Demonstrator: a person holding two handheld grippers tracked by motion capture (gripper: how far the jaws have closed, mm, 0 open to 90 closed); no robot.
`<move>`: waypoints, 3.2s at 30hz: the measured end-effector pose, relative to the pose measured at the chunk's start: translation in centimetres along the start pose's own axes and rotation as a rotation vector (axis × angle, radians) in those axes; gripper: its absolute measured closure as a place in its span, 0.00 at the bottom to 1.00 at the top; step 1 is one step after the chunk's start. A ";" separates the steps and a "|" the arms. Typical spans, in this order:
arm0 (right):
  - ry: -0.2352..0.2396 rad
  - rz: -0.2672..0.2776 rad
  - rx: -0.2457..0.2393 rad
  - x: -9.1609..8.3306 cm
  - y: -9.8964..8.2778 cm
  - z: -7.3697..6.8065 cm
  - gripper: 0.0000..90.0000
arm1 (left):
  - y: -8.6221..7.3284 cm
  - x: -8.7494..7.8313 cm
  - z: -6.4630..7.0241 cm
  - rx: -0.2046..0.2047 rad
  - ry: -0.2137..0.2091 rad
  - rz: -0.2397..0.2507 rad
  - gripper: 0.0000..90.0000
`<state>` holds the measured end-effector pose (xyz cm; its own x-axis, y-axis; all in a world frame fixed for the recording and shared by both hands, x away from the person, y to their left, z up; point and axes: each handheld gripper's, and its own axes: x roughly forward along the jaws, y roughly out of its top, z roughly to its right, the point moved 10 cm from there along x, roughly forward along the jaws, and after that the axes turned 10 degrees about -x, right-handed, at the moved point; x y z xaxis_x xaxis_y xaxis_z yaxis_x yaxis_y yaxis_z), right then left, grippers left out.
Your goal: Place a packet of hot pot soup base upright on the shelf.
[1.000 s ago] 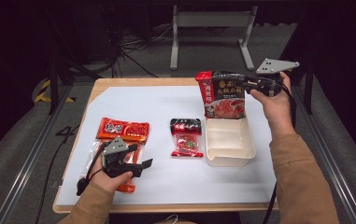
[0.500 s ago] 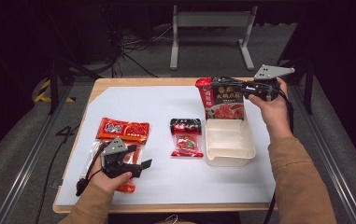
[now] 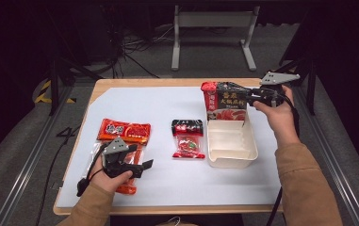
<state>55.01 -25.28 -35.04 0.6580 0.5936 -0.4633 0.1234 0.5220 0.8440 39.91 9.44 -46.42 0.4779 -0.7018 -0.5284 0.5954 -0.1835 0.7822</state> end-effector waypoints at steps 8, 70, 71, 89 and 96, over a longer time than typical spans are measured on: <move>-0.048 -0.015 0.043 -0.6 -1.5 0.4 0.83 | 0.6 0.2 0.1 -0.002 -0.015 0.004 0.13; -0.098 -0.101 0.188 -7.0 -11.2 -5.0 0.33 | 6.7 -5.8 -2.4 0.080 0.008 0.061 0.08; -0.098 -0.097 0.189 -6.9 -11.2 -5.0 0.33 | 6.9 -5.9 -2.4 0.082 0.008 0.063 0.08; -0.132 -0.090 0.202 -6.7 -13.2 -4.8 0.30 | 9.7 -5.9 -6.1 0.093 0.105 0.091 0.09; -0.144 -0.075 0.214 -6.7 -13.4 -4.5 0.32 | 10.5 -6.5 -9.1 0.027 0.166 0.160 0.12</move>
<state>45.56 -33.47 -44.45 0.7380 0.4573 -0.4963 0.3196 0.4109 0.8538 48.92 18.31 -37.79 0.6663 -0.6007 -0.4419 0.4864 -0.0990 0.8681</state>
